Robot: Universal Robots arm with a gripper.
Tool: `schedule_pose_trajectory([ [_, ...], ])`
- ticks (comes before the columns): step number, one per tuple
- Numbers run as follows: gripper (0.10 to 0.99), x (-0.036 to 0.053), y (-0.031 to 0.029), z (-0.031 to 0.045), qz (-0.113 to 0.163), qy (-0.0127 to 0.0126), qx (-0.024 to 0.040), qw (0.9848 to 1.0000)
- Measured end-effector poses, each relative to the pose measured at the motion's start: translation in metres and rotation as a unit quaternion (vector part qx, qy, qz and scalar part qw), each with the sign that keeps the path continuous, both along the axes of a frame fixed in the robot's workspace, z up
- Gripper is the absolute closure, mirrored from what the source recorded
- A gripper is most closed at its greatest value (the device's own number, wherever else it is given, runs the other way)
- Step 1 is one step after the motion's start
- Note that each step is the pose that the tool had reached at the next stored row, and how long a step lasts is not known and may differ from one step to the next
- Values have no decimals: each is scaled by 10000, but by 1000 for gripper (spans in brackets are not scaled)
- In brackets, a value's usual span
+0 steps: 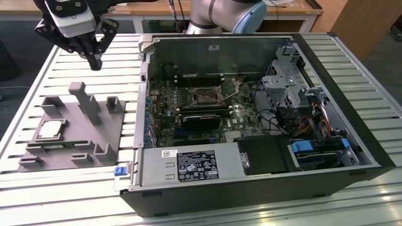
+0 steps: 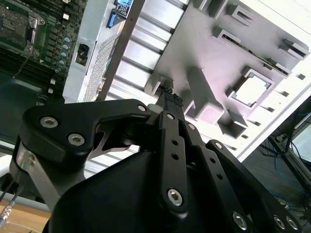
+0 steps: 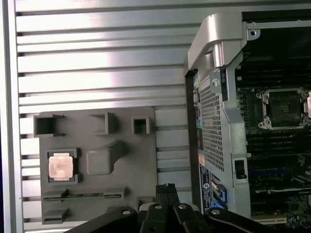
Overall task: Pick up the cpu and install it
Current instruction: 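Reach for the cpu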
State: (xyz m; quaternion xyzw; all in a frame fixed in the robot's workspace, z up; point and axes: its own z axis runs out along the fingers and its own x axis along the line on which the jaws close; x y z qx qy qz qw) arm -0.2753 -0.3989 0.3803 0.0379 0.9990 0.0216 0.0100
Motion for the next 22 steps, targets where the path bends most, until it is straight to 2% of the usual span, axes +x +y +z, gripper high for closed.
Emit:
schedule_pose_trajectory([
  [22,980,-142,0,-16,0,3,0,10000],
])
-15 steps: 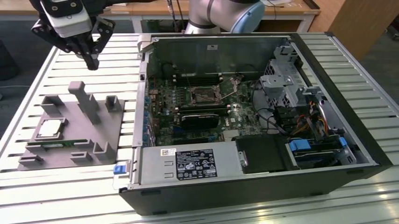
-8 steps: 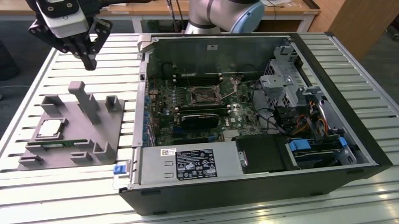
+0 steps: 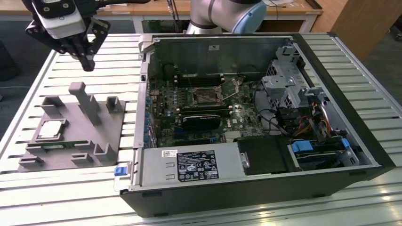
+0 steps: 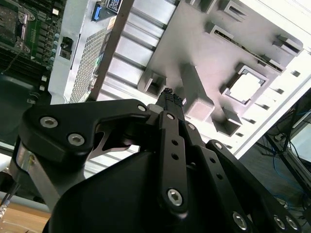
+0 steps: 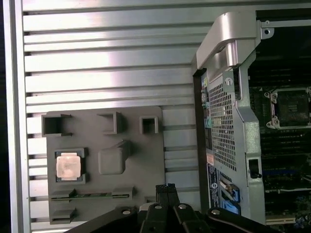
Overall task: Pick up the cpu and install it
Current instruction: 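Reach for the cpu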
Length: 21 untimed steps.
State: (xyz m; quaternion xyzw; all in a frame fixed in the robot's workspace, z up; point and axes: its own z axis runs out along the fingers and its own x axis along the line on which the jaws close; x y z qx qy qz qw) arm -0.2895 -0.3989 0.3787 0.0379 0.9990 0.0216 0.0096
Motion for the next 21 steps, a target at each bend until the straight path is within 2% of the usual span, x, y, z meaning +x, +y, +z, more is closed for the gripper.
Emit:
schedule_pose_trajectory([
  [4,980,-41,0,-2,0,1,0,10000],
  [13,980,-258,0,-5,0,1,0,10000],
  [21,980,-547,0,-7,-1,1,0,10000],
])
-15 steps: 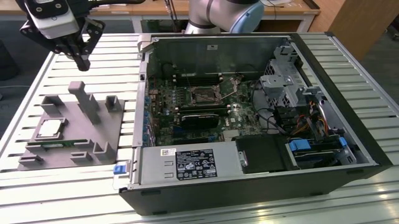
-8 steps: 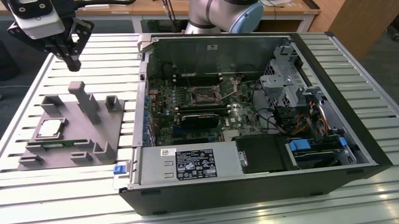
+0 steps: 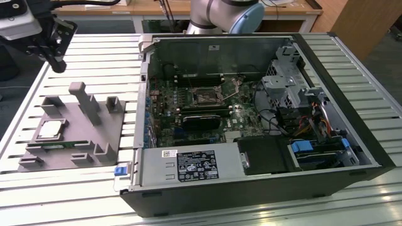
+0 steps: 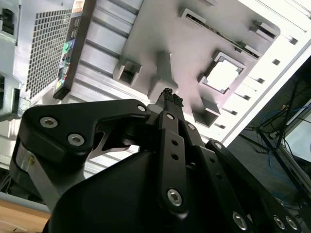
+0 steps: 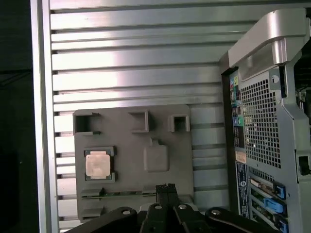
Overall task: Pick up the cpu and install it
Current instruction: 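Reach for the cpu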
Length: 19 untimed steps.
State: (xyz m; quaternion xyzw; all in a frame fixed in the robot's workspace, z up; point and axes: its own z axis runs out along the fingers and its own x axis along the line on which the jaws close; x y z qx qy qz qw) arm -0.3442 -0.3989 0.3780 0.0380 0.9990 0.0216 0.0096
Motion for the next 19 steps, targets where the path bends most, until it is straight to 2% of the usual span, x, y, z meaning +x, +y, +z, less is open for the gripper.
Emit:
schedule_pose_trajectory([
  [7,980,-259,-3,-2,0,0,0,10000],
  [19,980,-593,-33,-11,0,1,0,10000],
])
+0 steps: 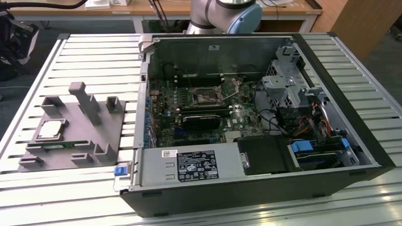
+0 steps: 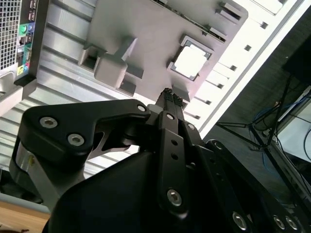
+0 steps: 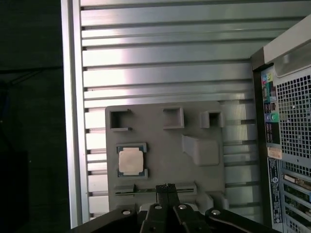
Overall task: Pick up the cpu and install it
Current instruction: 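Reach for the cpu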
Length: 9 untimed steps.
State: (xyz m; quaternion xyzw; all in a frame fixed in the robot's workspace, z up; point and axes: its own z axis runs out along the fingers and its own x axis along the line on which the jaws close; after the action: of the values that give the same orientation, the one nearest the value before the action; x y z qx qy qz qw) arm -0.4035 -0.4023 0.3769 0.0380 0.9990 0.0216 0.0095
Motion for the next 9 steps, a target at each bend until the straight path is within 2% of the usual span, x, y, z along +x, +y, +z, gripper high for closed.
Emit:
schedule_pose_trajectory([
  [9,980,-282,0,-4,1,1,0,10000],
])
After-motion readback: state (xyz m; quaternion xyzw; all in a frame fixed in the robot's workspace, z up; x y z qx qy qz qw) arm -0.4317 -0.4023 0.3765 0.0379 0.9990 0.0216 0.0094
